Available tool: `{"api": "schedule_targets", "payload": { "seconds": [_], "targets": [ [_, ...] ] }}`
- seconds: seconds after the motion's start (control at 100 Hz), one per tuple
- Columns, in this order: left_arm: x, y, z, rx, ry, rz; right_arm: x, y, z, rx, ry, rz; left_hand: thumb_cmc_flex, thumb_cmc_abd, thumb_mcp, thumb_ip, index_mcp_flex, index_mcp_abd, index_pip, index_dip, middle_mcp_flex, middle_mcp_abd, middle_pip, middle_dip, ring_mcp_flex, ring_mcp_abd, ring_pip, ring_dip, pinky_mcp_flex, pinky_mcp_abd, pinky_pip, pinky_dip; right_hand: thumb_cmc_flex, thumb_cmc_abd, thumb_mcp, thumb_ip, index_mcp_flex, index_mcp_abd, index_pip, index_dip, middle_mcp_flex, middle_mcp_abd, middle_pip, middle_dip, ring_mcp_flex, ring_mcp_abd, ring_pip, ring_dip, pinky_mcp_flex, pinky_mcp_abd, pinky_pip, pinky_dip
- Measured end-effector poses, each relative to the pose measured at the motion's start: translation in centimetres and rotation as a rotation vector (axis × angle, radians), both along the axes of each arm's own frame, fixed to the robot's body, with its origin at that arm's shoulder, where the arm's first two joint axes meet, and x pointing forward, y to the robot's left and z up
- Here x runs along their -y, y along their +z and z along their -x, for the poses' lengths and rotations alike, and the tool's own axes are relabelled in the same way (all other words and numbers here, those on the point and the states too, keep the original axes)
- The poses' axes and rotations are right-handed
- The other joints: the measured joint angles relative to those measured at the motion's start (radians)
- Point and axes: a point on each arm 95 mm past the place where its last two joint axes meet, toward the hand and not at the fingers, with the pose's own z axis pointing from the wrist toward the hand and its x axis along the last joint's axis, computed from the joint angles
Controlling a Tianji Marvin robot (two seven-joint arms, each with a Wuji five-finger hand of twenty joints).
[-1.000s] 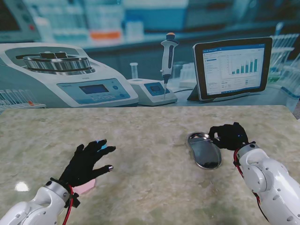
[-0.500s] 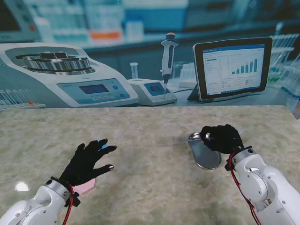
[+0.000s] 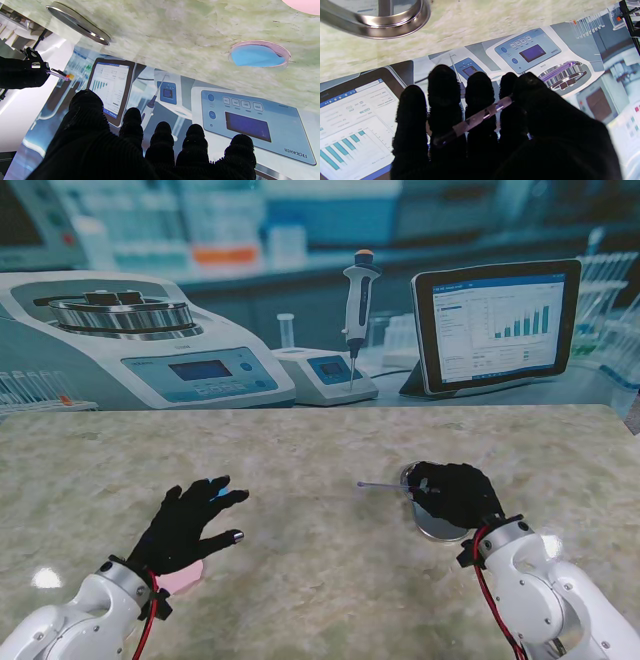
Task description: Line a culture dish with filter paper and press it flat with a glass rod
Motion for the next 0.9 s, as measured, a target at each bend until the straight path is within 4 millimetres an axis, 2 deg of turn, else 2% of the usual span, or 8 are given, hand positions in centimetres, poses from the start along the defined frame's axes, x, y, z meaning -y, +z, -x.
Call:
{"api": "schedule_targets", "payload": {
  "seconds": [0.16, 0.24, 0.44, 0.47, 0.5, 0.68, 0.82, 0.9],
  "targets": [
    [0.1, 0.0, 0.0, -0.002, -0.005, 0.009, -0.7, -0.3, 0.5, -0.015, 0.014, -0.036, 0.000, 0.000, 0.000, 0.000, 0.000, 0.000, 0.000, 0.000, 0.000, 0.000, 0.002, 0.001, 0.000, 0.000, 0.000, 0.017, 0.000, 0.000, 0.000, 0.000, 0.001, 0.012, -0.011, 0.000, 0.000, 0.009, 0.002, 0.019, 0.000, 0.001, 0.010, 0.011, 0.000, 0.002, 0.022, 0.001, 0.002, 0.008, 0.001, 0.013],
    [0.3, 0.1, 0.0, -0.003, -0.017, 0.044, -1.0, -0.4, 0.8, -0.018, 0.021, -0.050, 0.000, 0.000, 0.000, 0.000, 0.001, 0.000, 0.000, 0.000, 0.000, 0.000, 0.028, 0.046, 0.000, 0.000, 0.000, 0.036, 0.000, 0.000, 0.000, 0.003, 0.001, 0.012, -0.011, 0.000, 0.000, 0.010, 0.002, 0.019, 0.000, 0.001, 0.010, 0.012, 0.000, 0.002, 0.022, 0.001, 0.002, 0.008, 0.001, 0.013],
    [0.7, 0.6, -0.5, -0.051, -0.126, 0.234, -1.9, -0.6, 1.3, -0.028, 0.048, -0.088, 0.015, -0.001, 0.000, 0.000, 0.011, 0.003, 0.033, 0.023, 0.009, 0.000, 0.097, 0.078, 0.037, 0.024, 0.016, 0.083, -0.010, 0.000, 0.042, 0.167, 0.001, 0.013, -0.011, 0.000, 0.000, 0.014, 0.006, 0.023, 0.000, 0.012, 0.010, 0.019, 0.000, 0.005, 0.022, 0.001, 0.002, 0.011, 0.001, 0.014],
    [0.7, 0.7, -0.6, -0.070, -0.134, 0.267, -2.0, -0.6, 1.4, -0.027, 0.053, -0.092, 0.026, -0.002, 0.000, 0.000, 0.020, 0.003, 0.043, 0.026, 0.015, 0.012, 0.117, 0.081, 0.056, 0.041, 0.024, 0.090, -0.003, 0.000, 0.049, 0.183, 0.001, 0.013, -0.011, 0.000, 0.000, 0.015, 0.006, 0.030, 0.000, 0.012, 0.010, 0.019, 0.000, 0.005, 0.022, 0.001, 0.002, 0.011, 0.001, 0.015],
    [0.7, 0.8, -0.8, -0.089, -0.141, 0.304, -2.2, -0.6, 1.5, -0.026, 0.059, -0.095, 0.026, -0.002, 0.000, 0.000, 0.021, 0.003, 0.055, 0.035, 0.020, 0.019, 0.131, 0.091, 0.057, 0.041, 0.028, 0.099, 0.006, 0.000, 0.054, 0.200, 0.001, 0.013, -0.011, 0.000, 0.000, 0.015, 0.006, 0.031, 0.000, 0.012, 0.010, 0.020, 0.000, 0.005, 0.022, 0.001, 0.002, 0.011, 0.001, 0.015],
    [0.9, 1.3, -1.3, -0.211, -0.207, 0.470, -2.8, -0.3, 2.1, -0.027, 0.099, -0.110, 0.038, -0.002, 0.000, 0.000, 0.042, 0.003, 0.111, 0.060, 0.043, 0.039, 0.238, 0.118, 0.113, 0.056, 0.075, 0.152, 0.047, 0.003, 0.096, 0.244, 0.001, 0.013, -0.011, 0.000, 0.000, 0.015, 0.006, 0.042, 0.000, 0.012, 0.010, 0.022, 0.000, 0.005, 0.022, 0.001, 0.002, 0.011, 0.001, 0.025],
    [0.8, 1.5, -1.9, -0.233, -0.203, 0.484, -3.3, -0.1, 2.6, -0.035, 0.131, -0.126, 0.038, -0.003, 0.000, 0.000, 0.067, 0.003, 0.135, 0.074, 0.062, 0.050, 0.258, 0.128, 0.124, 0.063, 0.112, 0.173, 0.064, 0.008, 0.114, 0.266, 0.002, 0.013, -0.011, 0.000, 0.000, 0.015, 0.006, 0.046, 0.000, 0.012, 0.010, 0.030, 0.000, 0.006, 0.022, 0.001, 0.002, 0.011, 0.001, 0.025],
    [0.7, 1.6, -2.1, -0.273, -0.216, 0.564, -3.6, 0.1, 2.8, -0.036, 0.152, -0.131, 0.038, -0.003, 0.000, 0.000, 0.080, 0.003, 0.151, 0.086, 0.086, 0.059, 0.271, 0.129, 0.124, 0.072, 0.139, 0.184, 0.064, 0.014, 0.130, 0.279, 0.002, 0.013, -0.011, 0.000, 0.000, 0.015, 0.006, 0.048, 0.000, 0.012, 0.010, 0.030, 0.000, 0.006, 0.022, 0.001, 0.002, 0.011, 0.001, 0.025]
  ]
}}
